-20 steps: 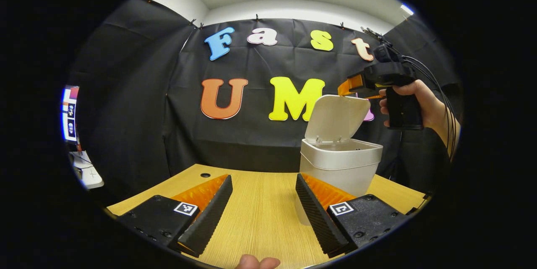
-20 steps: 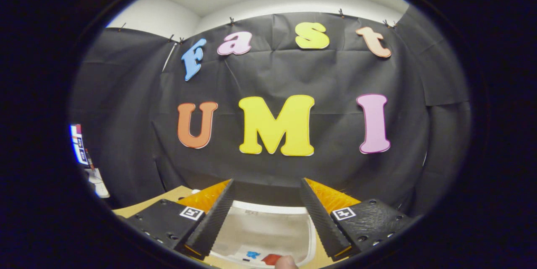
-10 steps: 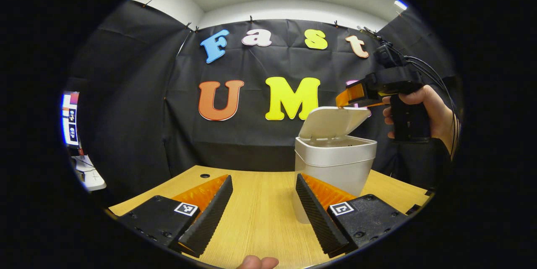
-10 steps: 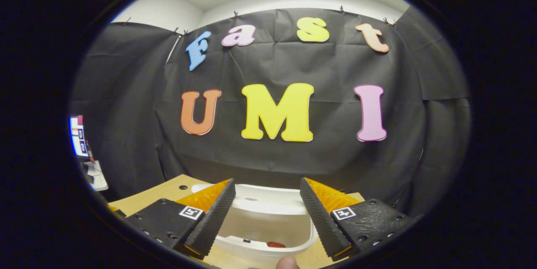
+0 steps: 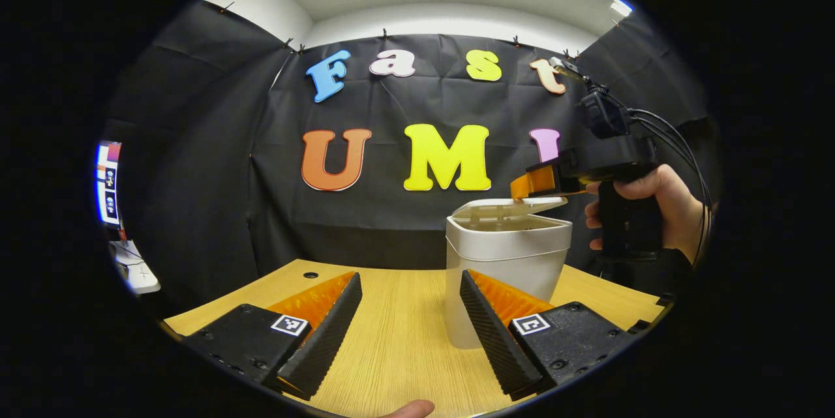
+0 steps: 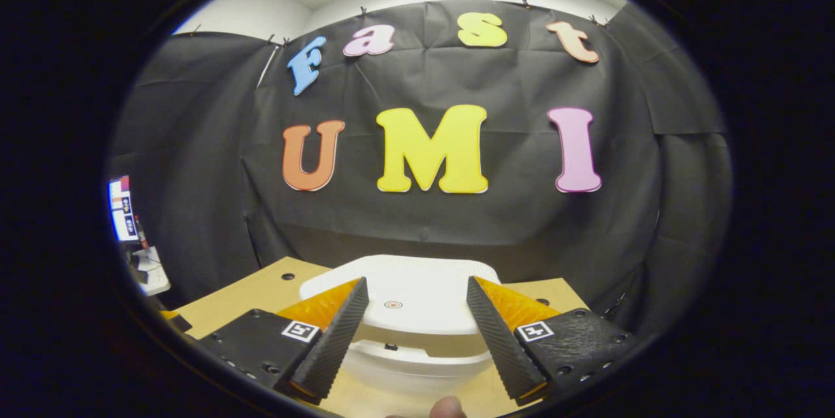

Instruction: Press the lid of the desktop garbage bin to open it, pick up the crumpled paper on the desktop and throw it into the bin, then pick up the pop can on the desktop and drop it into the bin, and finally close the garbage bin lid.

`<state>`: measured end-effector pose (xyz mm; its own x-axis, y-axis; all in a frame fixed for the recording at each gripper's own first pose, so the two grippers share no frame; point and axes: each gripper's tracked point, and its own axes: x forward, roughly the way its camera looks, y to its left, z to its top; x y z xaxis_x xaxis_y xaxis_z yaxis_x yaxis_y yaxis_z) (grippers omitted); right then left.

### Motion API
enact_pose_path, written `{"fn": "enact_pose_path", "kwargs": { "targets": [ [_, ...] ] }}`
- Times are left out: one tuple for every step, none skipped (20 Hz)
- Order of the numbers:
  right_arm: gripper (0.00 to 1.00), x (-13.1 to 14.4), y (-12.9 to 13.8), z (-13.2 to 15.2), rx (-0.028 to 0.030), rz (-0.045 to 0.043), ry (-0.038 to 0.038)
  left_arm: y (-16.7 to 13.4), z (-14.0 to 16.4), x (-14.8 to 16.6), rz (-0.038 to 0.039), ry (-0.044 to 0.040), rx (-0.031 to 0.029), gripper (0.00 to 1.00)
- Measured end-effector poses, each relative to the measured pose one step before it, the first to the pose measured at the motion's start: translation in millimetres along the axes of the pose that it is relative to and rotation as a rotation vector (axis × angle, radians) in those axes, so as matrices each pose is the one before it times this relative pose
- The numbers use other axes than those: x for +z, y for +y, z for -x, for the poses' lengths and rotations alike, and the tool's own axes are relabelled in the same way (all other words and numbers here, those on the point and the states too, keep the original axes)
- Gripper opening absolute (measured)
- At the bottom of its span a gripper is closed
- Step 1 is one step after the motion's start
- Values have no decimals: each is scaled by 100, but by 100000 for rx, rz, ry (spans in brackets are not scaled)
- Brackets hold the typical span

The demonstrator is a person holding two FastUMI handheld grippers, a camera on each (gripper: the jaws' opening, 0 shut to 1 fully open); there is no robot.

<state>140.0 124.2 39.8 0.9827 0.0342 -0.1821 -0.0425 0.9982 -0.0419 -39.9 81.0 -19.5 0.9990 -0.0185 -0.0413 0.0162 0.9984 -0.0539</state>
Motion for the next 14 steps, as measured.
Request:
{"fn": "enact_pose_path", "kwargs": {
  "targets": [
    [94, -413, -5, -11, -141, 152, 489, 100, 1, -166, -337, 378, 69, 97],
    [94, -352, 43, -23, 21, 265, 330, 218, 37, -43, -352, 195, 372, 98],
    [94, -261, -25, -5, 111, -98, 137, 138, 28, -45, -144, 10, 357, 98],
    [94, -381, 7, 21, 337, 277, 372, 8, 8, 61, 41, -82, 108, 98],
    [94, -373, 10, -96, 281, 97, 777, 105, -43, 25, 277, -155, 67, 98],
    [94, -433, -12, -12, 79, -341, 1014, 13, -59, -77, 289, 21, 32, 98],
    [94, -291, -47, 35, 61, -49, 551, -32, 15, -71, 276, 108, 79, 98],
    [95, -38, 114, -23, 173, 19, -93, -59, 4, -10, 202, -343, -32, 98],
    [95, -68, -14, -34, 158, -148, 33, -67, -40, -83, 97, 55, -179, 98],
    [95, -263, -89, 9, 190, -482, 531, -38, -34, -146, 158, 205, -271, 98],
    [95, -103, -83, -16, 215, -596, 109, -77, -100, -141, 211, 370, -164, 98],
    [95, -19, 101, 50, 68, 65, -59, -31, 14, -24, 242, 60, -204, 98],
    [95, -32, 4, -44, -183, 699, 93, -128, -168, 86, 323, -212, -241, 98],
    [95, -117, 17, 104, -119, 671, -303, -228, -67, -185, 369, 162, -764, 98]
  ]
}}
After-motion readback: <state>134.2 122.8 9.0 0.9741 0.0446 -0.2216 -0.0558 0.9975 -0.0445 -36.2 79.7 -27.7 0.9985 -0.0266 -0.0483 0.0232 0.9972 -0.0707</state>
